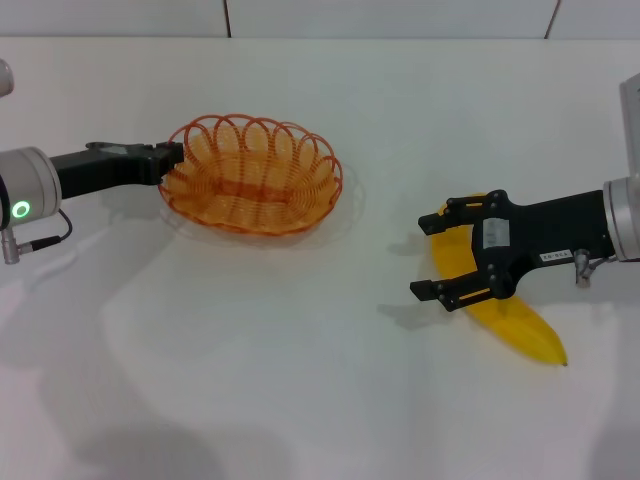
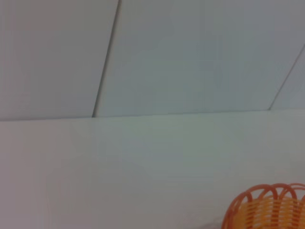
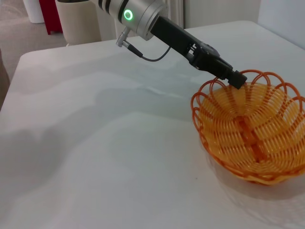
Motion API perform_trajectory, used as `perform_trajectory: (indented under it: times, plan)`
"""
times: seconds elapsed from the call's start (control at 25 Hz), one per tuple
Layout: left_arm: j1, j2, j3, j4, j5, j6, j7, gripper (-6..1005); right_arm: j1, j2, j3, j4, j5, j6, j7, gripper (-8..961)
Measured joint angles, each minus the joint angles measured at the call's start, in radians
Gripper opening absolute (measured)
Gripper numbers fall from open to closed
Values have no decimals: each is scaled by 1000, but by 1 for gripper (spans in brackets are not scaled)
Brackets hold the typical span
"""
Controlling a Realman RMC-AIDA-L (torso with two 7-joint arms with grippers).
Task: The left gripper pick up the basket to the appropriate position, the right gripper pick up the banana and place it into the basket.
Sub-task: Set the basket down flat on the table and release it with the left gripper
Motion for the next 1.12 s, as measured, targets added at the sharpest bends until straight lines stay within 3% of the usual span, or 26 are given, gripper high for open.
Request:
perform_trajectory:
  times: [1.12]
  plan:
    - [7, 0, 0, -19, -50, -25, 11, 70, 0, 0, -9, 1, -1, 3, 0, 882]
